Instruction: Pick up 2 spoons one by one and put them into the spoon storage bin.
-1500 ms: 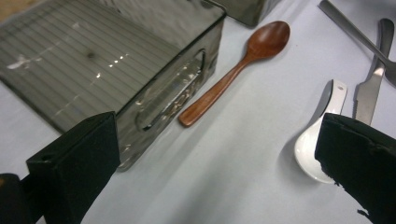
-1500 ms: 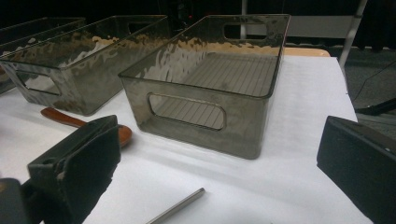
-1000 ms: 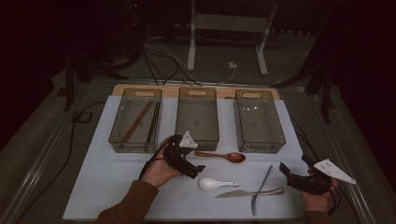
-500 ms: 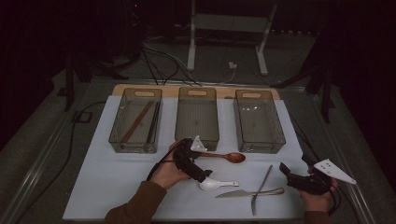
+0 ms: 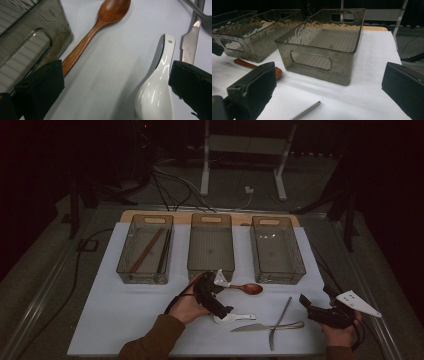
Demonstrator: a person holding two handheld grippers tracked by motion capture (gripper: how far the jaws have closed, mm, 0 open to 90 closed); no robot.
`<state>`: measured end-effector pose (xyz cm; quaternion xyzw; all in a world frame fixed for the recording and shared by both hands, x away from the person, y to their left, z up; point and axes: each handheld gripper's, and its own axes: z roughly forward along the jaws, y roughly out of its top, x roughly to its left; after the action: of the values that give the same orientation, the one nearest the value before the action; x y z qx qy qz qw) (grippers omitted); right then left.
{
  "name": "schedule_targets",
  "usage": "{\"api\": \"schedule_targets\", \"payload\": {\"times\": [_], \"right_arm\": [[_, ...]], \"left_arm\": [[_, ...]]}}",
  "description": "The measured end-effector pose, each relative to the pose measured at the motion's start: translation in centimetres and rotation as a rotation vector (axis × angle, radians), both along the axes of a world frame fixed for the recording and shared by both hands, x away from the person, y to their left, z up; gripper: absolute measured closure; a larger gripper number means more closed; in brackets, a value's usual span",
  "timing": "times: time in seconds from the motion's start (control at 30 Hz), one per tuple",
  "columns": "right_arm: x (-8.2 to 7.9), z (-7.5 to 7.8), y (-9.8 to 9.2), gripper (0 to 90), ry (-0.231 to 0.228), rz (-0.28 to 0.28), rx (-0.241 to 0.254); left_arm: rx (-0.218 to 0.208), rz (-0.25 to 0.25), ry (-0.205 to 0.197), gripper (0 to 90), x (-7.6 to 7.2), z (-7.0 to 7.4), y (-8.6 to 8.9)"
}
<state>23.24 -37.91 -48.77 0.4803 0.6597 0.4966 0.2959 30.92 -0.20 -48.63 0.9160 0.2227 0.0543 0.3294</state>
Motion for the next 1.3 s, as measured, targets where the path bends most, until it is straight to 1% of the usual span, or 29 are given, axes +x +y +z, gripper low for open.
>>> {"api": "schedule_targets", "payload": {"times": [0.17, 0.47, 0.53, 0.67, 0.83, 1.03, 1.07, 1.13, 1.17, 1.23, 1.27, 1.3], "right_arm": [[0.0, 0.0, 0.0, 0.0, 0.000, 0.000, -0.002], [0.0, 0.0, 0.0, 0.0, -0.001, -0.002, 0.001], [0.0, 0.0, 0.0, 0.0, -0.001, -0.002, 0.001], [0.0, 0.0, 0.0, 0.0, 0.000, -0.001, 0.001], [0.0, 0.0, 0.0, 0.0, 0.000, -0.001, 0.001], [0.0, 0.0, -0.1, 0.0, 0.000, -0.002, 0.002], [0.0, 0.0, -0.1, 0.0, 0.000, -0.001, 0.004], [0.0, 0.0, -0.1, 0.0, 0.000, -0.002, 0.003], [0.0, 0.0, -0.1, 0.0, 0.000, -0.003, 0.004], [0.0, 0.0, -0.1, 0.0, -0.001, -0.005, 0.004], [0.0, 0.0, -0.1, 0.0, -0.001, -0.005, 0.004], [0.0, 0.0, -0.1, 0.0, -0.001, -0.005, 0.003]], "left_arm": [[0.017, -0.023, 0.005, 1.7, -0.2, -0.3, -0.6], [0.033, -0.056, 0.020, 1.8, -0.7, -0.9, -1.9], [0.025, -0.062, 0.025, 4.4, -0.8, -0.9, -1.9], [0.026, -0.076, 0.028, 7.1, -1.0, -1.0, -2.1], [0.044, -0.106, 0.024, 12.2, -1.5, -1.2, -2.7], [0.072, -0.120, 0.011, 17.4, -2.0, -1.7, -3.3], [0.081, -0.123, 0.002, 18.7, -2.0, -1.8, -3.4], [0.103, -0.129, -0.012, 24.5, -2.2, -2.0, -3.6], [0.102, -0.135, -0.010, 26.6, -2.2, -2.1, -3.7], [0.110, -0.145, -0.012, 34.0, -2.2, -2.2, -3.7], [0.116, -0.150, -0.013, 36.3, -2.3, -2.3, -3.8], [0.116, -0.153, -0.009, 40.0, -2.2, -2.3, -3.8]]}}
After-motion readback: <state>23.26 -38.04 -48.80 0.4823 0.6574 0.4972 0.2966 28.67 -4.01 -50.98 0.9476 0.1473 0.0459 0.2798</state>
